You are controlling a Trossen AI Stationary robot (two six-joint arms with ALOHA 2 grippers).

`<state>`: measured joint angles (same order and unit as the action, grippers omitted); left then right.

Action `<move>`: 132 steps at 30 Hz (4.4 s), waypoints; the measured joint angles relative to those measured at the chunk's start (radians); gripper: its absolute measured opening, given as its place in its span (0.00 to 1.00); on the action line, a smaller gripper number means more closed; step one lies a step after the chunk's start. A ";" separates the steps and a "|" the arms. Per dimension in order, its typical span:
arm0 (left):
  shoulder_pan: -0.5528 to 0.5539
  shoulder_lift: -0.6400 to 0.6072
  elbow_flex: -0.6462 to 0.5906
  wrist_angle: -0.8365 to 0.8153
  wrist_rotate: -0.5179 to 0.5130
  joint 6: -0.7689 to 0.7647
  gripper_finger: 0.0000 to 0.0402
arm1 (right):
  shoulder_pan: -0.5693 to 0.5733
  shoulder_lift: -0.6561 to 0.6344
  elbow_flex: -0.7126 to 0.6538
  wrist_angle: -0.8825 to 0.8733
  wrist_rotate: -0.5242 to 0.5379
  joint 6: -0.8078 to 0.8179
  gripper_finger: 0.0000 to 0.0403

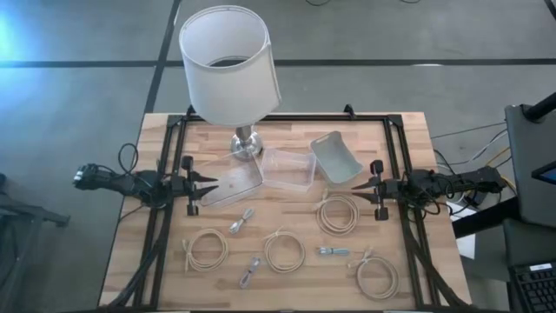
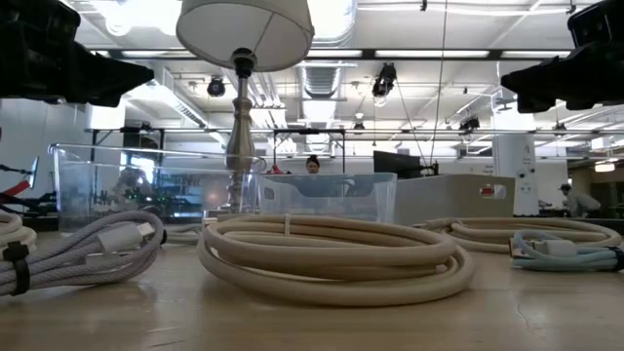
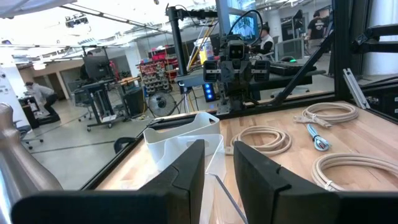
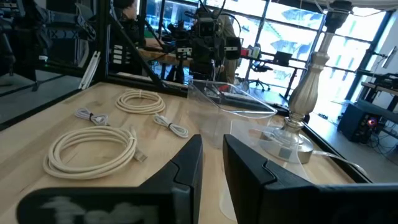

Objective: Pick & Place USB Port

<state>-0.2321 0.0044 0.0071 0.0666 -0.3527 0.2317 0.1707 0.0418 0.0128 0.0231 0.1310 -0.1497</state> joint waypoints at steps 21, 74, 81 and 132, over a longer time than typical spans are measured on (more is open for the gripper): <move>0.000 0.000 0.000 0.000 0.000 0.000 0.22 | 0.000 0.000 0.000 0.000 0.000 0.000 0.15; 0.000 0.214 0.186 0.056 0.022 -0.129 0.44 | 0.000 0.009 0.000 0.434 0.082 -0.266 0.15; -0.004 0.442 0.433 -0.215 0.066 -0.083 0.53 | 0.000 0.069 0.000 0.612 0.051 -0.294 0.15; -0.361 1.545 0.822 -0.803 0.220 -0.768 0.49 | -0.089 1.116 0.724 0.426 0.194 -0.489 0.41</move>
<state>-0.5930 1.5493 0.8288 -0.7361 -0.1325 -0.5360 0.0813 1.1582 0.7366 0.4495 0.3248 -0.6384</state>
